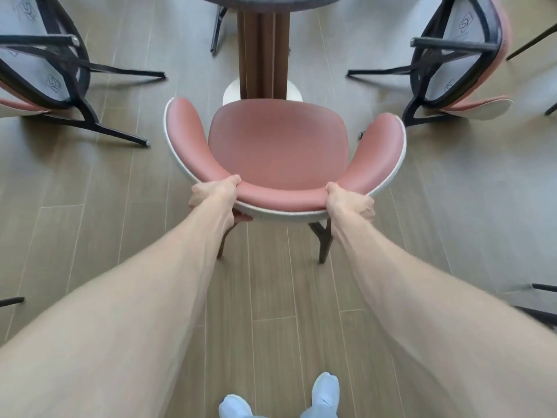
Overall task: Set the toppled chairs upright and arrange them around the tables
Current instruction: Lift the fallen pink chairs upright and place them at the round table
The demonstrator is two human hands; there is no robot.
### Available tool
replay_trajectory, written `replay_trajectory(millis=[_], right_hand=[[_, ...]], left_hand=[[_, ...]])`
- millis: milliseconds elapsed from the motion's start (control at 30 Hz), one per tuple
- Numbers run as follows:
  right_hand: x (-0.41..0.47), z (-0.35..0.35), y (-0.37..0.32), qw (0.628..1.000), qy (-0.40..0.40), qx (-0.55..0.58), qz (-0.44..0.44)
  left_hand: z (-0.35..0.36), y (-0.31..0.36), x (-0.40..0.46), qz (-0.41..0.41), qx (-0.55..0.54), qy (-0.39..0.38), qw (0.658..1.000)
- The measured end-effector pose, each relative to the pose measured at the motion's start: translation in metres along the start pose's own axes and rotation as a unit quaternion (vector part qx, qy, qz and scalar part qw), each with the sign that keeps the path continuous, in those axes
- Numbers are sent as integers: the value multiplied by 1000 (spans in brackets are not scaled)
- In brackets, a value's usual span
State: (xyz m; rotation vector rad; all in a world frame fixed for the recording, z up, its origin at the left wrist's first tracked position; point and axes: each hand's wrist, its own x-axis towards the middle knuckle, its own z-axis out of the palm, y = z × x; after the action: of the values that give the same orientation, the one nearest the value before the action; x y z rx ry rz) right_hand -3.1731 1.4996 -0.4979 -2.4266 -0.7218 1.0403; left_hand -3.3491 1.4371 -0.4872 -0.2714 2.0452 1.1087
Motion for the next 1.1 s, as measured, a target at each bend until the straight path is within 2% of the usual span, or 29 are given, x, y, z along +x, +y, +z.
replay_trajectory(millis=[200,567,700,767,800,867,900,933,1000,1100], right_hand=[[17,21,-12,999,51,12,1],[22,23,-9,999,34,6,1],[21,14,-9,1000,-17,5,2],[18,2,-11,997,-81,-14,2],[18,-8,-12,990,-135,-37,-2],[22,-38,-19,954,-282,-104,2],[30,-60,-29,933,-335,-131,-3],[41,-80,-41,924,-351,-151,-26],[65,-115,-71,930,-325,-140,-99],[100,-182,-133,934,-315,25,-167]], left_hand=[[21,8,21,-9,-10,40,999],[15,8,10,4,30,34,999],[7,9,-4,0,38,-7,999],[7,7,-21,-12,43,-16,999],[9,6,-32,-8,52,8,999],[19,11,-59,32,115,101,988],[28,21,-77,72,164,133,975],[39,34,-96,117,208,146,960],[60,64,-126,209,230,109,944],[107,103,-181,280,119,-38,952]])
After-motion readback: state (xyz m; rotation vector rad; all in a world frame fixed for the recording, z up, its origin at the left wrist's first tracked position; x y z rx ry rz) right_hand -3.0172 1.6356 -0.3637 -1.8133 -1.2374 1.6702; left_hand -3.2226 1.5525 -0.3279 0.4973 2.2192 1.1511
